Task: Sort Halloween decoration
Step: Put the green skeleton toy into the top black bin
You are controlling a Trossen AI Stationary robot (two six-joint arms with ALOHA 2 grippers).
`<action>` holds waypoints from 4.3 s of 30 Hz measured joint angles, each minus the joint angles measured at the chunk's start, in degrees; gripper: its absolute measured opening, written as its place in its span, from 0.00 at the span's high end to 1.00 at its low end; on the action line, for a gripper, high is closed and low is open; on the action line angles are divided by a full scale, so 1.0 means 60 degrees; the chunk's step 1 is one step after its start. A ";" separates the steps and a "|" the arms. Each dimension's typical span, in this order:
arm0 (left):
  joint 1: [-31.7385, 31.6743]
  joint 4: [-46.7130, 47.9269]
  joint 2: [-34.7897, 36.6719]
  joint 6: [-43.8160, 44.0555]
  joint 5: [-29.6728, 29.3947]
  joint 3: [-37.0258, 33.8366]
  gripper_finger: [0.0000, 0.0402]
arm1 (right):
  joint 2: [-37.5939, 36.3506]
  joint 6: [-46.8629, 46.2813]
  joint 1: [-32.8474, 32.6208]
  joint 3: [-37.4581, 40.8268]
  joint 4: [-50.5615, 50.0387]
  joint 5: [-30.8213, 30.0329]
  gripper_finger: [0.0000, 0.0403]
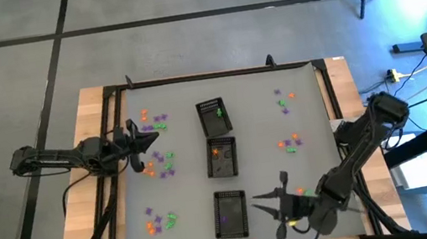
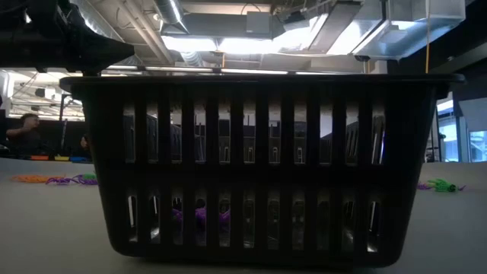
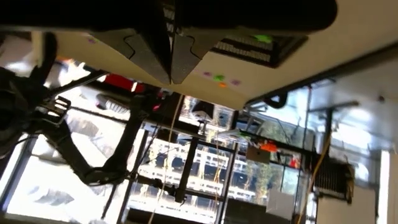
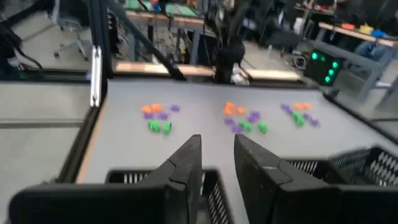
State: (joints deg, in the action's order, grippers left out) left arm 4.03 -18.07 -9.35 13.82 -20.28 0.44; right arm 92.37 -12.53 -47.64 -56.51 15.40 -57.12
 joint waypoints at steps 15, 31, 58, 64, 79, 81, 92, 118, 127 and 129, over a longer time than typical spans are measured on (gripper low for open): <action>0.0000 -0.1047 -0.0001 0.0967 0.0118 0.0005 0.98 | -0.4324 0.0371 0.1159 0.0989 -0.3068 0.1196 0.77; 0.0000 0.1569 -0.0387 0.0358 0.0864 0.1334 0.98 | -1.0263 0.2810 0.4113 0.6245 0.0417 0.3862 0.77; -0.0350 0.3451 -0.4145 0.1793 -0.1279 0.1815 0.98 | -1.1266 0.3818 0.4885 0.6277 -0.0948 0.2794 0.77; -0.1426 0.5286 -0.5184 0.2176 -0.1459 0.2735 0.98 | -1.1266 0.3818 0.4882 0.6277 -0.1105 0.2798 0.77; -0.3751 0.7122 -0.8618 0.1207 0.0095 0.5111 0.66 | -1.1266 0.3818 0.4882 0.6277 -0.1097 0.2801 0.77; -0.4002 0.7111 -0.8954 0.0882 0.0313 0.5145 0.64 | -1.1266 0.3818 0.4882 0.6277 -0.1097 0.2801 0.77; -0.5375 0.6987 -1.0338 -0.0407 0.1423 0.5145 0.63 | -1.1284 0.4134 0.4882 0.6269 -0.0846 0.2801 0.77; -0.5836 0.6266 -1.1674 -0.0651 0.1842 0.5166 0.74 | -1.1207 0.4113 0.4882 0.6269 -0.0791 0.2958 0.77; -0.5650 0.5500 -1.1703 -0.0498 0.1954 0.5140 0.95 | -1.1207 0.4109 0.4882 0.6269 -0.0795 0.2954 0.77; -0.5650 0.5530 -1.1713 -0.0476 0.1976 0.5234 0.99 | -1.1207 0.4113 0.4882 0.6269 -0.0795 0.2954 0.77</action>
State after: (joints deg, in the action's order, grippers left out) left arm -29.87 15.11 -79.63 10.96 -8.43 31.85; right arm 25.12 12.14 -18.35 -18.90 10.63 -39.40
